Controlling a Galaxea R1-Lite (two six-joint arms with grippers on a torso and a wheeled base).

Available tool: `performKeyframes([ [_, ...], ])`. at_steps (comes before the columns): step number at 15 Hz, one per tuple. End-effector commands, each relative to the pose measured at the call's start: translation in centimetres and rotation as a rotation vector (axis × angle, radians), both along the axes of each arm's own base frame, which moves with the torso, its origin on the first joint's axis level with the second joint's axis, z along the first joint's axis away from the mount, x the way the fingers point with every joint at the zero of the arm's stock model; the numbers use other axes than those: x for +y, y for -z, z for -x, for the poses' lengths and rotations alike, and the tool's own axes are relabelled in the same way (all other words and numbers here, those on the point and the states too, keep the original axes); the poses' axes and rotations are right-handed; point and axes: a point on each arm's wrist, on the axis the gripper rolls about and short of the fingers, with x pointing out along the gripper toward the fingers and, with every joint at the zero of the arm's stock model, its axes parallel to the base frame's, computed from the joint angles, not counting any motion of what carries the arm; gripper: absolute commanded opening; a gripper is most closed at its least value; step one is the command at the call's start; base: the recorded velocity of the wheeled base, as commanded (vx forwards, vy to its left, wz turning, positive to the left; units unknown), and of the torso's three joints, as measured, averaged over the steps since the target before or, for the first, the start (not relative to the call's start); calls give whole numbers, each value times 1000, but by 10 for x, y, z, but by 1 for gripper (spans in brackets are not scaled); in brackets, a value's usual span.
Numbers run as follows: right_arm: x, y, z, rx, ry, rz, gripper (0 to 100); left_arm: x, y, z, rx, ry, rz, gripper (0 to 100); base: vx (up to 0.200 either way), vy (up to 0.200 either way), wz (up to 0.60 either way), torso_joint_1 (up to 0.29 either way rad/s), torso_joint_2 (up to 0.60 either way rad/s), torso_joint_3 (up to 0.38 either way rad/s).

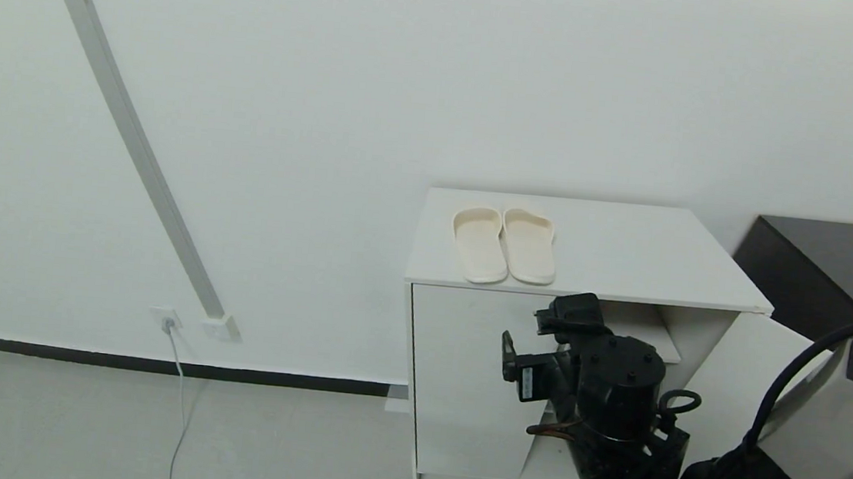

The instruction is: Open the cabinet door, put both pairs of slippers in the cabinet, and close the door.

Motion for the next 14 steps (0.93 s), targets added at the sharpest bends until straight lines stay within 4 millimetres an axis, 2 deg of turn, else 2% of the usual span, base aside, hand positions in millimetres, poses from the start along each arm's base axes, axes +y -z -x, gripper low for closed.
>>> performKeyframes([
  [1, -2, 3, 2, 11, -11, 10, 100, 0, 0, 0, 2, 0, 0, 0, 0, 0, 0, 36, -66, -36],
  [5, 7, -9, -13, 9, 24, 37, 100, 0, 0, 0, 2, 1, -4, 0, 0, 0, 0, 0, 0, 0],
  [6, 11, -18, -18, -16, -36, 9, 100, 0, 1, 0, 4, 1, -4, 0, 0, 0, 0, 0, 0, 0],
  [8, 18, -40, -30, -47, -41, -19, 100, 0, 1, 0, 4, 1, -6, 0, 0, 0, 0, 0, 0, 0],
  [12, 29, -95, -45, 73, -13, -130, 100, 0, 1, 0, 4, 1, -8, 0, 0, 0, 0, 0, 0, 0],
  [14, 30, -110, -47, 129, 2, -160, 100, 0, 1, 0, 4, 1, -8, 0, 0, 0, 0, 0, 0, 0],
])
